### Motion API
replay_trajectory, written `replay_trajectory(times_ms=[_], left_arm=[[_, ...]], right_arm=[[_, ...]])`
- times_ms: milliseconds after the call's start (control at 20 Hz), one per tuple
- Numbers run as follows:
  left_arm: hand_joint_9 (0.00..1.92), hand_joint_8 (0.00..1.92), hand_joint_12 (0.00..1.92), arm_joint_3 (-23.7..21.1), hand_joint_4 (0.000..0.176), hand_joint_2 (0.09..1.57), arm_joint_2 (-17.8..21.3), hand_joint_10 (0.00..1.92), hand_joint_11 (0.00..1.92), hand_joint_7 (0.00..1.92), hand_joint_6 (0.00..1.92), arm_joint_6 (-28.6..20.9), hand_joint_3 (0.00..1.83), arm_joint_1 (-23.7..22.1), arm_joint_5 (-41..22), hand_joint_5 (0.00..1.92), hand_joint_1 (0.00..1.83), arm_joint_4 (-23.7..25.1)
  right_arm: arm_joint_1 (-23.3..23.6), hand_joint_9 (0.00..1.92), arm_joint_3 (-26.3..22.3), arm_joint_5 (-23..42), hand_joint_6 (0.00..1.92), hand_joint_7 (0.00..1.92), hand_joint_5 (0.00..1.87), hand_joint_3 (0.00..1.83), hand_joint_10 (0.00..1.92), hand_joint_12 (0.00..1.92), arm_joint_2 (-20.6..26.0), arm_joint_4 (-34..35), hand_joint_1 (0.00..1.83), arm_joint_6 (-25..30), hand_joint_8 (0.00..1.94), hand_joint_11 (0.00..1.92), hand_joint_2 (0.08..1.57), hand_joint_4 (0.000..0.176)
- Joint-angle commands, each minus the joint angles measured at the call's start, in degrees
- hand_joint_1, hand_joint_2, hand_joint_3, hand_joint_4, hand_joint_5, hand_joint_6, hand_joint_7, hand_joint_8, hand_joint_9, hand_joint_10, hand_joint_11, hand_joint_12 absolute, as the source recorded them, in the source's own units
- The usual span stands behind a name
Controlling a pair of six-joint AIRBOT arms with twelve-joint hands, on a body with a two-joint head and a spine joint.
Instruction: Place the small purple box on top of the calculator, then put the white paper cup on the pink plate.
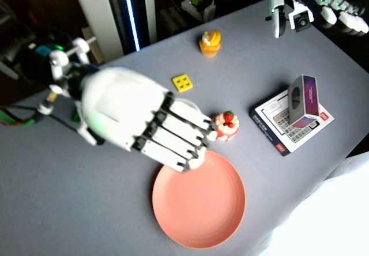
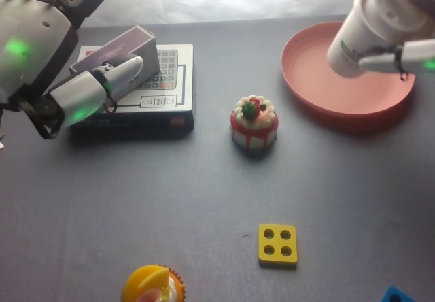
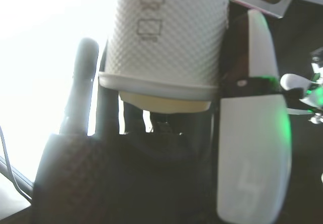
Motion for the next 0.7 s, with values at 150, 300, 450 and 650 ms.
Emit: replay_trajectory(times_ms=[150, 300, 450, 650], left_arm=[[0.00, 0.00, 0.00, -0.16, 0.123, 1.34, -0.71, 0.00, 0.00, 0.00, 0.01, -0.18, 0.01, -0.15, -6.39, 0.01, 0.60, 1.05], [0.00, 0.00, 0.00, 0.19, 0.114, 1.34, -1.35, 0.00, 0.00, 0.00, 0.01, -0.56, 0.01, -0.03, -6.61, 0.01, 0.59, 1.08], [0.00, 0.00, 0.00, 0.62, 0.085, 1.35, -1.94, 0.00, 0.00, 0.00, 0.02, -0.98, 0.01, -0.03, -6.63, 0.02, 0.61, 1.27], [0.00, 0.00, 0.00, 0.82, 0.075, 1.34, -2.29, 0.00, 0.00, 0.00, 0.02, -1.42, 0.00, 0.03, -6.97, 0.03, 0.64, 1.28]], right_arm=[[3.43, 0.34, 6.39, -1.59, 1.16, 0.31, 0.18, 0.00, 1.53, 1.91, -4.68, 4.78, 1.25, -1.53, 1.16, 0.31, 1.21, 0.000], [5.23, 0.32, 10.99, -7.76, 1.23, 0.56, 0.17, 0.01, 1.59, 1.92, -8.08, 9.14, 1.26, -5.23, 1.64, 0.32, 1.33, 0.000], [5.61, 0.16, 14.86, -12.13, 0.58, 0.27, 0.16, 0.00, 1.52, 1.91, -10.92, 12.37, 1.11, -7.67, 1.02, 0.00, 1.20, 0.000], [5.70, 0.09, 16.78, -14.88, 0.76, 0.20, 0.17, 0.00, 1.32, 1.84, -12.47, 15.93, 1.06, -10.73, 0.78, 0.00, 1.15, 0.000]])
